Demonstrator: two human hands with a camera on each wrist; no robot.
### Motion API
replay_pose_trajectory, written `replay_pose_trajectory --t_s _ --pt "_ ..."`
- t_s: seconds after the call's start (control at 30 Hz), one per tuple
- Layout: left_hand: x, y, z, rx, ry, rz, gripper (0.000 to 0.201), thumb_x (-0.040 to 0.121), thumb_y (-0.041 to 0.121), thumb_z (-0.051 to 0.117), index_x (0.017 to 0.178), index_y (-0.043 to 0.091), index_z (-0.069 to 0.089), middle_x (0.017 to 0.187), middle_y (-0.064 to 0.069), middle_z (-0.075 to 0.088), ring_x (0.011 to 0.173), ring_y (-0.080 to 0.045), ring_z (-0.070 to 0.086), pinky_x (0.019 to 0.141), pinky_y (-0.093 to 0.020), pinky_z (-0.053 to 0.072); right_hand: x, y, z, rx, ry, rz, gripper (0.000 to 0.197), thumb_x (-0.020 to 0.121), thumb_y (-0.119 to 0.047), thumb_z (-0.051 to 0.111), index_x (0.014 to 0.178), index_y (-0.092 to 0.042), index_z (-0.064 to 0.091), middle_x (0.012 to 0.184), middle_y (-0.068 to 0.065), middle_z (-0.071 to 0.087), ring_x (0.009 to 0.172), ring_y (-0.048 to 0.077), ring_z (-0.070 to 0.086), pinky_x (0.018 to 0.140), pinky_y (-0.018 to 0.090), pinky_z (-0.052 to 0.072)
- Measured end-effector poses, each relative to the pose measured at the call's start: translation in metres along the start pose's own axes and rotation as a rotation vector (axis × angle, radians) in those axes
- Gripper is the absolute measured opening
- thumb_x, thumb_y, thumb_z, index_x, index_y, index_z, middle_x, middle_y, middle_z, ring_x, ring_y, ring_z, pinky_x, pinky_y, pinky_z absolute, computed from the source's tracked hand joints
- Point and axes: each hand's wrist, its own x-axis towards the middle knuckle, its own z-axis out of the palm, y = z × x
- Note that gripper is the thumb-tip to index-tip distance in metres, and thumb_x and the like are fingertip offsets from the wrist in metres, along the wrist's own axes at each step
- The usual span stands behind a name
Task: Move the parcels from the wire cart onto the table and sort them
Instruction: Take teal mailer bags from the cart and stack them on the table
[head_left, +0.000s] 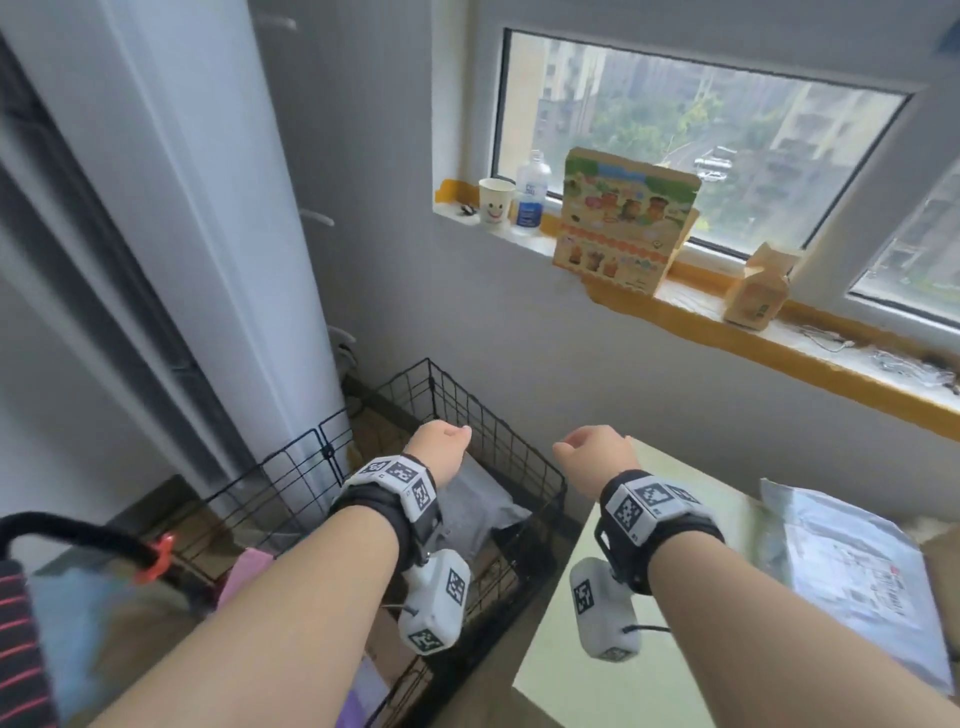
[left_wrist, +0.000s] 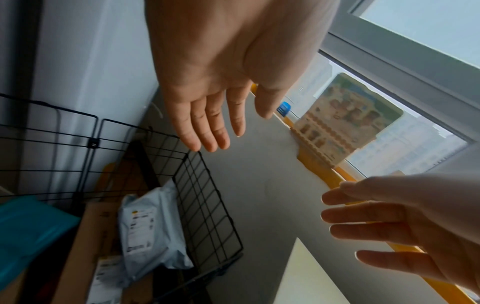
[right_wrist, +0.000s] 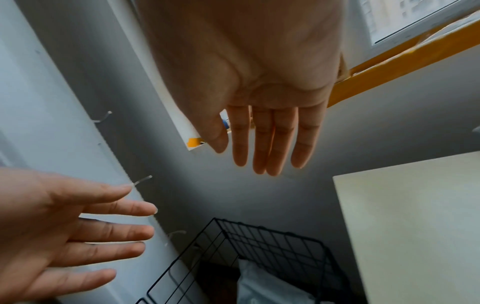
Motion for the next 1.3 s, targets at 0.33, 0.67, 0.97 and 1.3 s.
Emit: replay_pose_trajectory --t_s 0.33,0.67,0.97,1.3 --pt "-0.004 -0.108 -0.101 -0.076 0.126 -0.135 0.034 0.097 0.026 0.041 0.078 0.002 0.058 0.088 -0.026 0.059 0.083 -0.039 0.057 0.074 -0.038 0.045 -0.005 -0.085 0.092 -0.046 -0.112 -0.076 0.027 0.092 -0.027 0.050 0.109 -0.016 0.068 0.108 0.006 0.069 0.086 0.020 0.057 0.076 0.026 0.044" --pt "0.009 -0.182 -0.197 -0.062 0.264 -0.259 0.030 0.092 0.010 0.041 0.082 -0.008 0.064 0.079 -0.031 0.058 0.081 -0.044 0.057 0.064 -0.033 0.037 -0.011 -0.170 0.173 -0.076 -0.193 -0.110 0.026 0.094 -0.029 0.050 0.112 -0.018 0.065 0.101 0.003 0.065 0.094 0.020 0.062 0.087 0.034 0.052" --pt "0.045 -0.233 -0.209 0.105 0.235 -0.419 0.031 0.095 0.006 0.040 0.111 -0.006 0.064 0.122 -0.021 0.061 0.113 -0.035 0.057 0.090 -0.034 0.044 0.013 -0.183 0.232 -0.079 -0.347 -0.147 0.033 0.095 -0.030 0.052 0.125 -0.018 0.058 0.119 0.005 0.064 0.106 0.019 0.061 0.094 0.033 0.051" --pt "0.126 -0.294 -0.147 -0.355 0.231 -0.570 0.031 0.095 0.003 0.044 0.121 -0.004 0.059 0.126 -0.021 0.060 0.079 -0.010 0.056 0.066 -0.016 0.044 0.113 -0.149 0.310 -0.148 -0.478 -0.101 0.036 0.093 -0.027 0.051 0.126 -0.016 0.060 0.124 0.006 0.062 0.115 0.025 0.057 0.098 0.034 0.047"
